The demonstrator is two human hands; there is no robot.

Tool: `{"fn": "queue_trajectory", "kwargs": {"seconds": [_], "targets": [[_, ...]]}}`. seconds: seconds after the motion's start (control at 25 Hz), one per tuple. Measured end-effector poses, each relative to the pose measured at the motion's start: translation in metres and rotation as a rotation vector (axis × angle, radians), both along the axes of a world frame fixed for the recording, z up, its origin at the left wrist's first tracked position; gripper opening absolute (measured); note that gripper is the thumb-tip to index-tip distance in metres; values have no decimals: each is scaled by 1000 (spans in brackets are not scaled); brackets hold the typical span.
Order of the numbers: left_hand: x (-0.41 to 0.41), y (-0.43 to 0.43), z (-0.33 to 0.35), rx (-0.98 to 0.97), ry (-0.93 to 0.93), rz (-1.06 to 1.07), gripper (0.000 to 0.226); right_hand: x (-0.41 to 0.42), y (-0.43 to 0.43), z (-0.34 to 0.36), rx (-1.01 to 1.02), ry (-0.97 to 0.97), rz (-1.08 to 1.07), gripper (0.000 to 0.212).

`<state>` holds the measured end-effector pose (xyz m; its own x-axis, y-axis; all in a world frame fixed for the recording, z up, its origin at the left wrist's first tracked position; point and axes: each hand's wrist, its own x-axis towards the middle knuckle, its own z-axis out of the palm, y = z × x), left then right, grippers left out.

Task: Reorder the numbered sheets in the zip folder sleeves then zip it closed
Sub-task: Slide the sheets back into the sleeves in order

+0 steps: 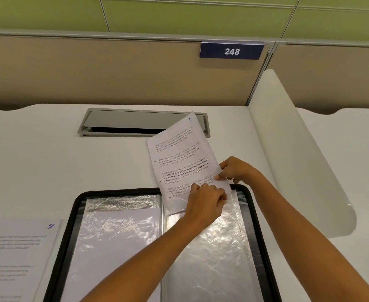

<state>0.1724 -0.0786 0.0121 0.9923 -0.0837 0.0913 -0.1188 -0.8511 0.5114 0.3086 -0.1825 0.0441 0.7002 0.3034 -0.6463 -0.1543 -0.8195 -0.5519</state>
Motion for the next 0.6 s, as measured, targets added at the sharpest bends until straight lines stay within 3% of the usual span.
{"fn": "queue_trajectory", "kwargs": {"seconds": [0.24, 0.44, 0.6], "targets": [[1, -5, 6, -38, -54, 31, 13, -8, -2, -5, 9, -88, -42, 8], [1, -5, 5, -94, -55, 72, 8, -22, -8, -12, 24, -127, -87, 38], [4, -4, 3, -145, 23, 114, 14, -27, -12, -11, 24, -117, -89, 34]]}}
